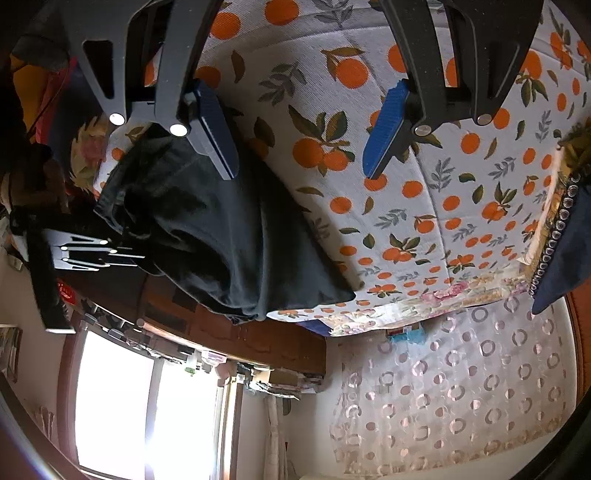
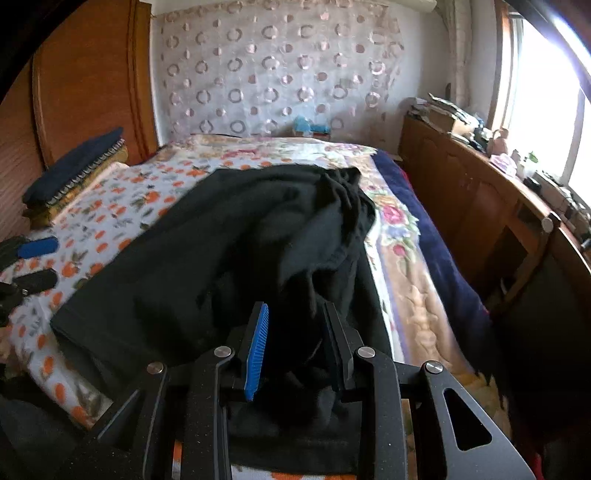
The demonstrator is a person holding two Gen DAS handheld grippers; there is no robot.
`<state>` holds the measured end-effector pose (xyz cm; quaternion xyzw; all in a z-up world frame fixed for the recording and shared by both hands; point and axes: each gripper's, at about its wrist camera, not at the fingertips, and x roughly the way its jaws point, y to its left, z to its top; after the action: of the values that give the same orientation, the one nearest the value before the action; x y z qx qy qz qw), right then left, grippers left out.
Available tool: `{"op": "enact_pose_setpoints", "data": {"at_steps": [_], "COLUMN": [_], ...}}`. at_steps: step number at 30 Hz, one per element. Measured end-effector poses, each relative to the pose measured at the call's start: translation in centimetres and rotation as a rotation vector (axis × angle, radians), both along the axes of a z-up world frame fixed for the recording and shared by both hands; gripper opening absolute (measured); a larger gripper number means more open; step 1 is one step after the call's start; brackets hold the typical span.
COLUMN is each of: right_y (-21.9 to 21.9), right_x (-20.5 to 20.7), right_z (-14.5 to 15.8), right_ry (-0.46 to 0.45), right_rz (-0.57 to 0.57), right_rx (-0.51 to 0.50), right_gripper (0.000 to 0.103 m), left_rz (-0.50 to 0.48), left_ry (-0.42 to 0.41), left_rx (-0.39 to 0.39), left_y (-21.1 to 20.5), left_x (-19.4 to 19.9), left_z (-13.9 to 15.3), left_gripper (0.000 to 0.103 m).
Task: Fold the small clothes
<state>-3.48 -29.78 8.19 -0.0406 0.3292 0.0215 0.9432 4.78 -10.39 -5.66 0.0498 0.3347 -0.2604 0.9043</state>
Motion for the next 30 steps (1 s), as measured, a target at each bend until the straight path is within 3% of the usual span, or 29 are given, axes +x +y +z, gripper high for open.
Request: {"op": "enact_pose_setpoints", "data": {"at_steps": [1, 3, 8, 14, 21, 25, 30], "right_y": [-0.1, -0.4, -1.7, -4.6, -6.0, -5.2, -3.0], "right_x": [0.1, 0.0, -2.1, -4.9, -4.5, -4.1, -4.1], "right_z": [-0.3, -0.2, 1.8, 2.9, 1.5, 2.2, 1.8], "right_ry": [0.01, 0.017, -0.018, -0.026, 0.034, 0.006, -0.004], "right_rz": [-0.006, 0.021, 0.06, 0.003, -0.043, -0.087, -0.031], "right_rx": [-0.006, 0.015, 0.053, 0.021, 0.037, 0.03, 0.026], "right_gripper": [0.03, 0.007, 0.005, 0.005, 0.005, 0.021, 0.025], "left_rz": [-0.003, -0.007, -0.027, -0.063, -0.087, -0.1, -0.133], "left_ry": [0.003, 0.008, 0.014, 0.025, 0.068, 0.083, 0.119], "left_rx": [0.002, 0.003, 0.004, -0.01, -0.008, -0.002, 0.0], "left_y": [-0.1, -0.2, -0.7, -1.5, -2.6, -3.2, -3.9], "left_x": [0.0, 0.0, -0.3, -0.7, -0.7, -0.8, -1.1], "left_z": [-0.1, -0.2, -0.3, -0.2, -1.0, -1.5, -1.9], "left_gripper": [0.071, 0.071, 0.071, 0.071, 0.071, 0.07, 0.049]}}
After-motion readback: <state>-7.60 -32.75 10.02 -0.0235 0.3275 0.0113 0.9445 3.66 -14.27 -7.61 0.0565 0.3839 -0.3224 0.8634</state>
